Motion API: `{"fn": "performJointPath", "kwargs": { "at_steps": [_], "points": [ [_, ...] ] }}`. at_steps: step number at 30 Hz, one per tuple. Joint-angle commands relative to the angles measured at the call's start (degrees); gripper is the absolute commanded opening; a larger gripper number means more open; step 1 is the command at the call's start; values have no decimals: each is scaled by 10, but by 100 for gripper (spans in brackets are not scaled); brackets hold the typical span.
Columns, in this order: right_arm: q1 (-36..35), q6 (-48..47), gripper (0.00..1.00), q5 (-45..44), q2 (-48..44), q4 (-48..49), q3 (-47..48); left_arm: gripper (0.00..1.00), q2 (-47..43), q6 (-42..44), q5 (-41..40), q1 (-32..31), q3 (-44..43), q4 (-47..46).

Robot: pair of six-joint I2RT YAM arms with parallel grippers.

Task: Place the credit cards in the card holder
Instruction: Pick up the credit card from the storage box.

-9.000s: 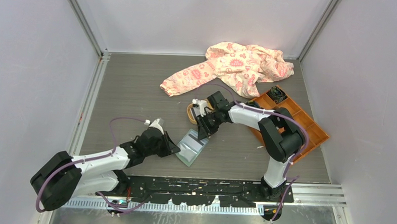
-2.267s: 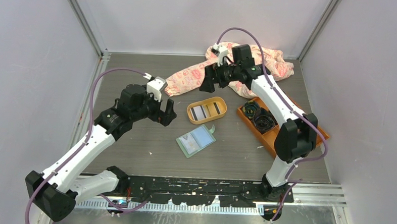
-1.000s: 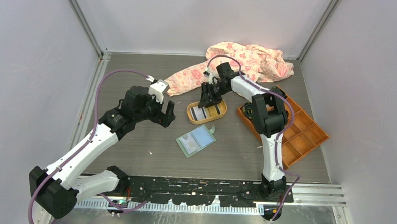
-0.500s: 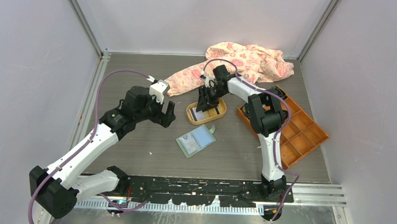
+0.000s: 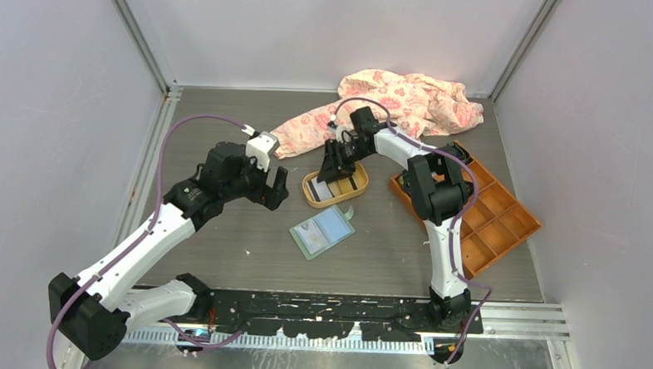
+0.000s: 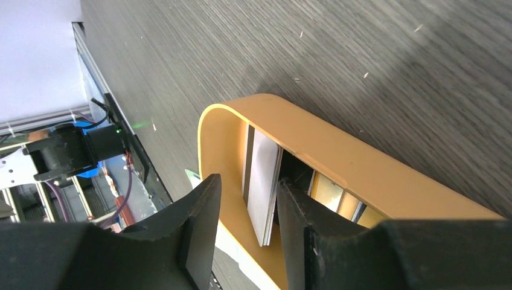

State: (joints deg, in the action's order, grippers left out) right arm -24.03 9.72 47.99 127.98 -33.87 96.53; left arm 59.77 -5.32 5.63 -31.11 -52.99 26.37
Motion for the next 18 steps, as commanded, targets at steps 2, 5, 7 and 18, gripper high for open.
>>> {"fn": "performJointPath", "kwargs": {
  "at_steps": [2, 5, 7, 18],
  "points": [
    [-4, 15, 45, 27, -24, 14, 4, 89, -3, 9, 5, -3, 0, -32],
    [-5, 20, 42, 41, -17, 15, 4, 89, -3, 9, 5, -3, 0, -32],
    [-6, 21, 40, 42, -15, 16, 4, 89, -3, 9, 5, -4, 0, -32],
    [-19, 14, 40, 43, 1, 2, 11, 89, -3, 9, 6, -3, 0, -32]
  ]
}}
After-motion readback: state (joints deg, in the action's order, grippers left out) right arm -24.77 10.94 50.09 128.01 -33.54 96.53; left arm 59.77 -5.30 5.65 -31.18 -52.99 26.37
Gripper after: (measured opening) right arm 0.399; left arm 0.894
